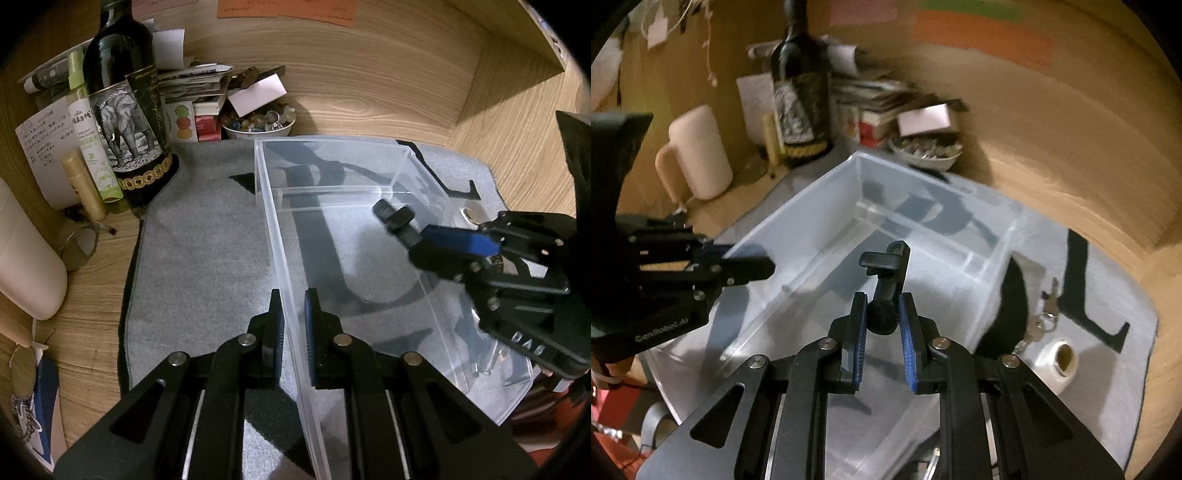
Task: Organize rigid objects
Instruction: 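Carry the knob into the clear box and open the right tool, then move the right tool to the white handheld device and grasp it, then lift the white device with the right tool and carry it over the box, then lower the device into the box and open the right tool, then move the right tool to the keys and grasp them, then lift the keys with the right tool and carry them over the box, then open the right tool to drop the keys into the box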
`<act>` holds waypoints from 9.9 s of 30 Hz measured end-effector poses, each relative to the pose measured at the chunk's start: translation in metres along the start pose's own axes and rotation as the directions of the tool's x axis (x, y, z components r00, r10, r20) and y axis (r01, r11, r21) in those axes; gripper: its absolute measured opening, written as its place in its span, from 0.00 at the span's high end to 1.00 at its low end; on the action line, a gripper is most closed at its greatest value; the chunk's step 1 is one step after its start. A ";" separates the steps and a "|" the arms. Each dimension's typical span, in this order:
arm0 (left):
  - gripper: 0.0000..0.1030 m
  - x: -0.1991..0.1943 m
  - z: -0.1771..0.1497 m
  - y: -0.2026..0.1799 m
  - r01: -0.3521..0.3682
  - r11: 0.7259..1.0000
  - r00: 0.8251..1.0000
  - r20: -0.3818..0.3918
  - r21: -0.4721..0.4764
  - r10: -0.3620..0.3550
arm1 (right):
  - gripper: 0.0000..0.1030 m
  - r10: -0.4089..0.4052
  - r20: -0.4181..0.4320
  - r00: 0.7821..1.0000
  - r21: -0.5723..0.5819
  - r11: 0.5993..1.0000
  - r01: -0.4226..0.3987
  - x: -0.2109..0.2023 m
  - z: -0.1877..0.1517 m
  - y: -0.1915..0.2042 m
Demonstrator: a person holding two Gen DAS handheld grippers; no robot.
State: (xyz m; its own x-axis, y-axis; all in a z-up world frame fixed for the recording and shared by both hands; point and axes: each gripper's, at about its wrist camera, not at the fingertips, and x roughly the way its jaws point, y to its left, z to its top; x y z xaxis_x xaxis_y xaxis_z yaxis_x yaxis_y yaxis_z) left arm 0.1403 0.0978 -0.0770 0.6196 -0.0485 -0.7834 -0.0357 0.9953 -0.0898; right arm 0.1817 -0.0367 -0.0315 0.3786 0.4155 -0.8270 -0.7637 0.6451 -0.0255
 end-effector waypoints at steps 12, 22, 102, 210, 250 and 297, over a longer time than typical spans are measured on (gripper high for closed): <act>0.90 0.000 0.000 0.000 0.002 1.000 1.000 0.000 0.001 -0.002 | 0.82 0.026 -0.060 0.998 -0.026 0.999 -0.027 0.011 -0.004 0.010; 0.90 0.000 0.000 0.000 0.002 1.000 1.000 0.001 -0.003 -0.002 | 0.73 -0.012 0.030 0.999 0.011 1.000 0.012 -0.020 0.004 -0.007; 0.90 -0.002 0.000 0.004 -0.015 1.000 1.000 0.002 0.001 0.015 | 0.66 -0.209 0.252 0.945 0.161 0.972 0.172 -0.088 0.004 -0.069; 0.90 -0.001 -0.004 0.001 -0.017 1.000 1.000 0.015 0.013 0.017 | 0.48 -0.157 -0.189 0.969 0.272 0.940 0.205 0.073 -0.018 -0.169; 0.90 -0.001 -0.004 0.000 -0.023 1.000 1.000 0.013 0.016 0.023 | 0.76 -0.173 0.231 0.957 0.121 0.981 0.148 -0.071 0.027 -0.088; 0.90 -0.001 -0.003 -0.001 -0.013 1.000 1.000 0.018 0.011 0.013 | 0.75 -0.013 -0.094 0.996 -0.048 0.999 0.008 0.040 0.019 -0.021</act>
State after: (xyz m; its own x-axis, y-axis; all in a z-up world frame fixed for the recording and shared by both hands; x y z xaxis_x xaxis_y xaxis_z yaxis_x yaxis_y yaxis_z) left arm 0.1369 0.0962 -0.0780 0.6328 -0.0338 -0.7735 -0.0353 0.9967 -0.0725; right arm 0.2231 -0.0211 -0.0536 0.3375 0.3455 -0.8756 -0.7848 0.6170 -0.0591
